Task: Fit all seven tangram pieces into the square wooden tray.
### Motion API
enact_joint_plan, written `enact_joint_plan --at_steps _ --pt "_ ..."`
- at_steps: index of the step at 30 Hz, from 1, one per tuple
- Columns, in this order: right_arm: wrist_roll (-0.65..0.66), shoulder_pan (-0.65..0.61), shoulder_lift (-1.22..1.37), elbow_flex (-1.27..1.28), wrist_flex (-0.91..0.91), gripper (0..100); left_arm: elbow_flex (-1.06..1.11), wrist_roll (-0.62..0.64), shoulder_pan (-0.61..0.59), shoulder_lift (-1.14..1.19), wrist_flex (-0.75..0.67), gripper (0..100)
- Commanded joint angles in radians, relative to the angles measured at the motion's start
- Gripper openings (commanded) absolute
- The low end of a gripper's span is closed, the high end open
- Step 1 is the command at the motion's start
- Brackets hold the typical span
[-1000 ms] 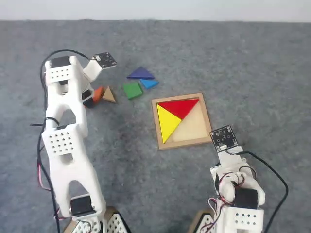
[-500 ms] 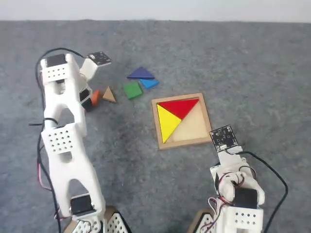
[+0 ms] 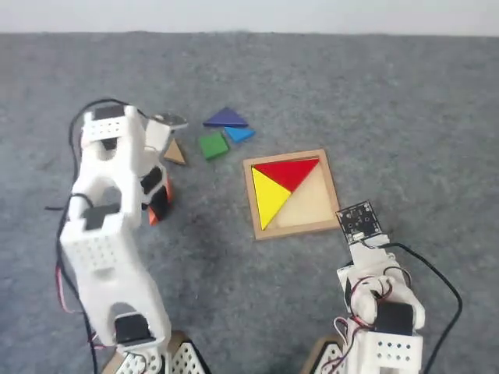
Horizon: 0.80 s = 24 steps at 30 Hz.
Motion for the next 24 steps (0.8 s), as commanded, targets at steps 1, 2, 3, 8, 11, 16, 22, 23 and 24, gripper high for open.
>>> enact_joint_plan --at_steps 1,2,3,8,11,16,22,23,24 --pt "0.008 -0.004 -0.015 0.017 0.002 0.8 0.148 0.115 0.026 -0.348 0.009 12" --pt "0.008 -0.004 -0.015 0.017 0.002 0.8 0.185 0.115 0.049 -0.4 0.029 12" --pt "0.008 -0.004 -0.015 0.017 0.002 0.8 0.223 0.118 0.071 -0.446 0.032 12" --pt "0.008 -0.004 -0.015 0.017 0.002 0.8 0.395 0.187 0.175 -0.572 -0.117 19" --pt "0.008 -0.004 -0.015 0.017 0.002 0.8 0.499 0.262 0.262 -0.551 -0.29 19" --pt "0.008 -0.004 -0.015 0.017 0.002 0.8 0.568 0.359 0.361 -0.456 -0.466 19" --pt "0.008 -0.002 -0.015 0.017 0.002 0.8 0.549 0.354 0.302 -0.537 -0.466 18" --pt "0.008 -0.002 -0.015 0.017 0.002 0.8 0.561 0.333 0.293 -0.566 -0.453 18" --pt "0.008 -0.002 -0.015 0.017 0.002 0.8 0.581 0.316 0.29 -0.598 -0.437 18"
